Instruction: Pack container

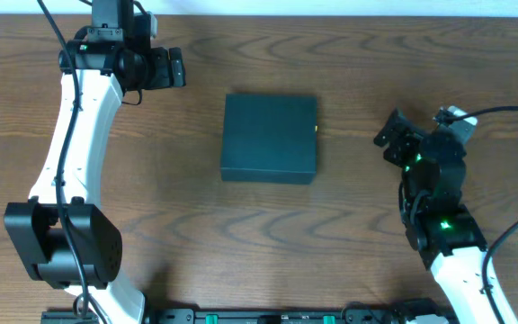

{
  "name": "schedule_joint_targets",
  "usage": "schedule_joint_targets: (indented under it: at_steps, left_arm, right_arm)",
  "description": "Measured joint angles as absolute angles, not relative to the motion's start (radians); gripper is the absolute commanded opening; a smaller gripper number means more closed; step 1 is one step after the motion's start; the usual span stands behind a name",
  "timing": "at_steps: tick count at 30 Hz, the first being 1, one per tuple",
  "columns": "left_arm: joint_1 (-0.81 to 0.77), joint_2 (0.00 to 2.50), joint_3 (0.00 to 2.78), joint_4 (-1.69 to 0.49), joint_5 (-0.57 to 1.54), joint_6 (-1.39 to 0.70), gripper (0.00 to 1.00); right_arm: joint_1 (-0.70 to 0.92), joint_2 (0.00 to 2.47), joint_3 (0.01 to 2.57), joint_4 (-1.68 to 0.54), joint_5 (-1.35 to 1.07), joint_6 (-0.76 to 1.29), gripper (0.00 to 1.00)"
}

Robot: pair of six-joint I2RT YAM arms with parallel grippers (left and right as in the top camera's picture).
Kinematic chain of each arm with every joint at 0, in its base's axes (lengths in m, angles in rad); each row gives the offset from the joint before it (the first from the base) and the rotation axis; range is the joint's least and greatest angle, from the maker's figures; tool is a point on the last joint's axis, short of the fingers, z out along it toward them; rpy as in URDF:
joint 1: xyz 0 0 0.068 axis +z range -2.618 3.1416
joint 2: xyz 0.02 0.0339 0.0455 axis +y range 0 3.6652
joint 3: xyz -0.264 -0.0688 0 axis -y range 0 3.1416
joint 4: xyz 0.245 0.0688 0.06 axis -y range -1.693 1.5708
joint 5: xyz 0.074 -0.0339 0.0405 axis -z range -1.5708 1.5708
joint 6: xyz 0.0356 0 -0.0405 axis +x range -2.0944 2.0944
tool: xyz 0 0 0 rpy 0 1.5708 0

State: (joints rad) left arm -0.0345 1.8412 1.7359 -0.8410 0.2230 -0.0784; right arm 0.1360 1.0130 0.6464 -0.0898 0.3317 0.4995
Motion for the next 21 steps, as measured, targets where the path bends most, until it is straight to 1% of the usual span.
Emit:
schedule_joint_targets:
  at_steps: [14, 21]
  left_arm:
    - [-0.035, 1.841, 1.736, -0.845, 0.193, -0.078, 0.95]
    - [-0.033, 1.801, 1.736, -0.975, 0.077, -0.079, 0.95]
  right_arm:
    - [0.136, 1.013, 0.646, -0.340, 0.330, 0.500, 0.99]
    - [0.136, 1.013, 0.646, -0.368, 0.330, 0.500, 0.99]
